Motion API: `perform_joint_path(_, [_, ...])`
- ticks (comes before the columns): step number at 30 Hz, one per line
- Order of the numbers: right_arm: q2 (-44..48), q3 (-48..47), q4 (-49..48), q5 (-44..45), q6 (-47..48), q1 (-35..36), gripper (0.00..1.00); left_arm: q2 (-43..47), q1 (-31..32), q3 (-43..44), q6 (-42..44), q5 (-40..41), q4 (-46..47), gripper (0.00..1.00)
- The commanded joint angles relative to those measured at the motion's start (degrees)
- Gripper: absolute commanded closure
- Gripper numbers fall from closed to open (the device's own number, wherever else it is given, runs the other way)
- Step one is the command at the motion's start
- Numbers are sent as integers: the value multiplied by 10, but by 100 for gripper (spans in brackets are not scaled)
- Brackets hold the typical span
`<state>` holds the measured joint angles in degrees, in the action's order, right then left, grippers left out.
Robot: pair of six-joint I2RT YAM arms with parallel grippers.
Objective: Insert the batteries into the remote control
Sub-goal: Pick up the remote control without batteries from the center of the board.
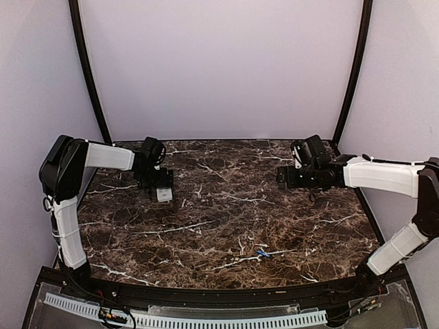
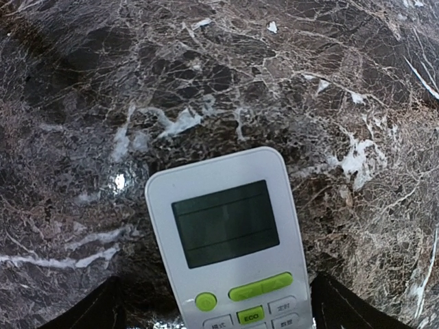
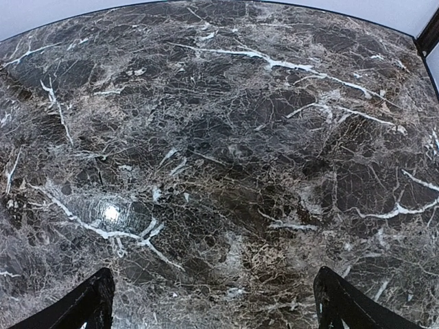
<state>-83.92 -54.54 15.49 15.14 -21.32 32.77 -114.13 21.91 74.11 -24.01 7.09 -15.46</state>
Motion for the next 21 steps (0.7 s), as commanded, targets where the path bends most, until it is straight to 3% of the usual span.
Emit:
perform_joint_path(1, [-9, -14, 0, 12, -2, 12, 2, -18, 3, 13, -14, -14, -9, 9])
perform_joint_path(9, [0, -7, 3, 19, -3, 14, 2, -29, 3, 16, -14, -29, -20, 30])
perform_joint_path(14, [7, -9, 2, 18, -1, 14, 2, -29, 3, 12, -6, -34, -22, 48])
perform_joint_path(18, [13, -13, 6, 18, 1, 14, 2, -27, 3, 12, -7, -47, -24, 70])
perform_joint_path(21, [22, -18, 11, 10, 4, 14, 2, -14, 3, 14, -3, -57, -24, 98])
